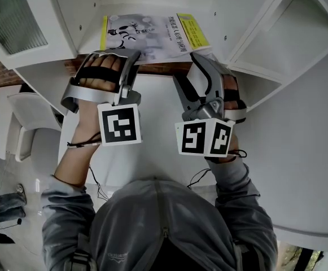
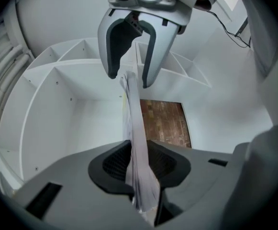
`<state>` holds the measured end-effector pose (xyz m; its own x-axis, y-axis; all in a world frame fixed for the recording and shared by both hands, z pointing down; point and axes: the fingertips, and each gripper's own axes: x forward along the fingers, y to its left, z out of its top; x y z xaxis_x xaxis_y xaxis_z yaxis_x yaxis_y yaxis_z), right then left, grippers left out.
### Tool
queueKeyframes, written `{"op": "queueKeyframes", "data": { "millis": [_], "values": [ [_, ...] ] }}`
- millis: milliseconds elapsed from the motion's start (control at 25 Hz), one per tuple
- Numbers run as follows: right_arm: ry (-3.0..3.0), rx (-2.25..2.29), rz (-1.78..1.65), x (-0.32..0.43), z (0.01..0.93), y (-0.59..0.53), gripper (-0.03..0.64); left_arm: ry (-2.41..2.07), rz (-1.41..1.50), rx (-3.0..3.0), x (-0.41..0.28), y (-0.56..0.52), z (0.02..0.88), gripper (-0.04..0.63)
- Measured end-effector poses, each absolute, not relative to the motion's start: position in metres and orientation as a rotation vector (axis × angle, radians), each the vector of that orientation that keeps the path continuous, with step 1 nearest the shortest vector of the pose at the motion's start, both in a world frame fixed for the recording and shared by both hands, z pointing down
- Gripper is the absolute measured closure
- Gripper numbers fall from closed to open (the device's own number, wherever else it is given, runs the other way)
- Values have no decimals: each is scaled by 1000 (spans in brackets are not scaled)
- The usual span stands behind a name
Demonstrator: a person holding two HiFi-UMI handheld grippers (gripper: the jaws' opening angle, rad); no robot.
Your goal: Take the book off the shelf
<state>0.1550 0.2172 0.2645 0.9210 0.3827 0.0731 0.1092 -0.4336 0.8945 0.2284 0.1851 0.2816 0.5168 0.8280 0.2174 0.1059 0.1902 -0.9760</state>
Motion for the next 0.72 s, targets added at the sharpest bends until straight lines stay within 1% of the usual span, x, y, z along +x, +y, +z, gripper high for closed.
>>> {"op": "queueKeyframes", "data": {
  "millis": [160,400,560,600,720],
  "values": [
    [338,1815,426,169,270,231,354,-935,626,-1308,228,184,282,491],
    [307,1659,523,189,281,253,354,-940,613,-1297,232,186,285,491],
    [321,1622,501,200,280,263,356,-936,602,-1298,233,186,285,491],
    [323,1624,489,201,279,262,370,-933,603,-1299,233,186,285,491],
    [323,1623,474,200,282,260,507,-907,616,-1302,234,185,283,491]
  ]
}}
